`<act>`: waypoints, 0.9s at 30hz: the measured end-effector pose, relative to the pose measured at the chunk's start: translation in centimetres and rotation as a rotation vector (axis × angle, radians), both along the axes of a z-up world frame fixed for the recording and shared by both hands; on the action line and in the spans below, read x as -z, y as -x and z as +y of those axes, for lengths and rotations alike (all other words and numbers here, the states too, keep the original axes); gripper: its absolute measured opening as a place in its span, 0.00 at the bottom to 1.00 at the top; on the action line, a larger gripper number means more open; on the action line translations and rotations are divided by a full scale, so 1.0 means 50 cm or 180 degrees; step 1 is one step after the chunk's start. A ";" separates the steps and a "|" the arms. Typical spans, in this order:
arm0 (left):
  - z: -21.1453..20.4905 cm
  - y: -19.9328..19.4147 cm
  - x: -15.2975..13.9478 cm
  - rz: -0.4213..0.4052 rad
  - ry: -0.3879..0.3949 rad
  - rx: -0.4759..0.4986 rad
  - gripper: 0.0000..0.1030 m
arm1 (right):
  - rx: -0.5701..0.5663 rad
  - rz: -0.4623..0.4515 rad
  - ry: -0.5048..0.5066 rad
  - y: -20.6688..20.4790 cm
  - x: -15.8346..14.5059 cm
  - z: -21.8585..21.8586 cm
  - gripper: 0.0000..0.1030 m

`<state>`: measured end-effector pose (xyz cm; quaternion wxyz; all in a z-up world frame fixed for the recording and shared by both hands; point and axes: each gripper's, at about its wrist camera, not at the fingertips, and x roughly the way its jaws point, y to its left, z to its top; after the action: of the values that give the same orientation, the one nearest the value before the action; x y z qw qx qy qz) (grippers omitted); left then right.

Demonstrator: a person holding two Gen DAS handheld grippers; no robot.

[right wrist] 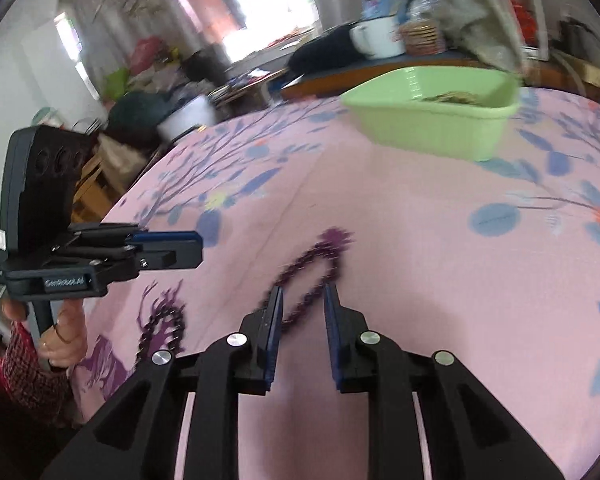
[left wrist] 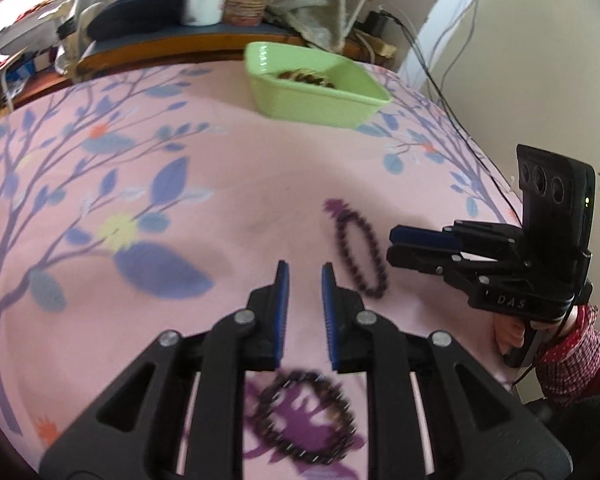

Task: Organize jewelry
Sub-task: 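Move the right gripper back and grasp the dark purple bead strand, then carry the dark purple strand over the green tray and open the right gripper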

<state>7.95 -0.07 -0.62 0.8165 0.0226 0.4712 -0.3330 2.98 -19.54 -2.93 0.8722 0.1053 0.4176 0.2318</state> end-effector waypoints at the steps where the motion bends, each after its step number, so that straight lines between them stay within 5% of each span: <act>1: -0.015 -0.004 -0.001 0.0004 -0.0005 0.0047 0.15 | 0.0061 -0.0004 0.0010 0.002 -0.003 -0.011 0.00; 12: -0.121 -0.020 0.053 0.0023 -0.0351 0.0275 0.15 | 0.0157 -0.0044 0.0224 -0.019 -0.007 -0.026 0.00; 19: -0.118 -0.011 0.058 -0.0251 -0.0468 0.0232 0.08 | -0.0072 -0.0025 0.0428 -0.048 0.003 0.024 0.00; 27: -0.103 -0.016 0.056 -0.0254 -0.0426 0.0172 0.07 | -0.0350 -0.0141 0.0888 -0.070 0.012 0.083 0.00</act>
<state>8.74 -5.21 -3.43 0.8220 0.1030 0.4587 -0.3215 6.47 -15.41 -3.53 0.8734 -0.0451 0.4315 0.2213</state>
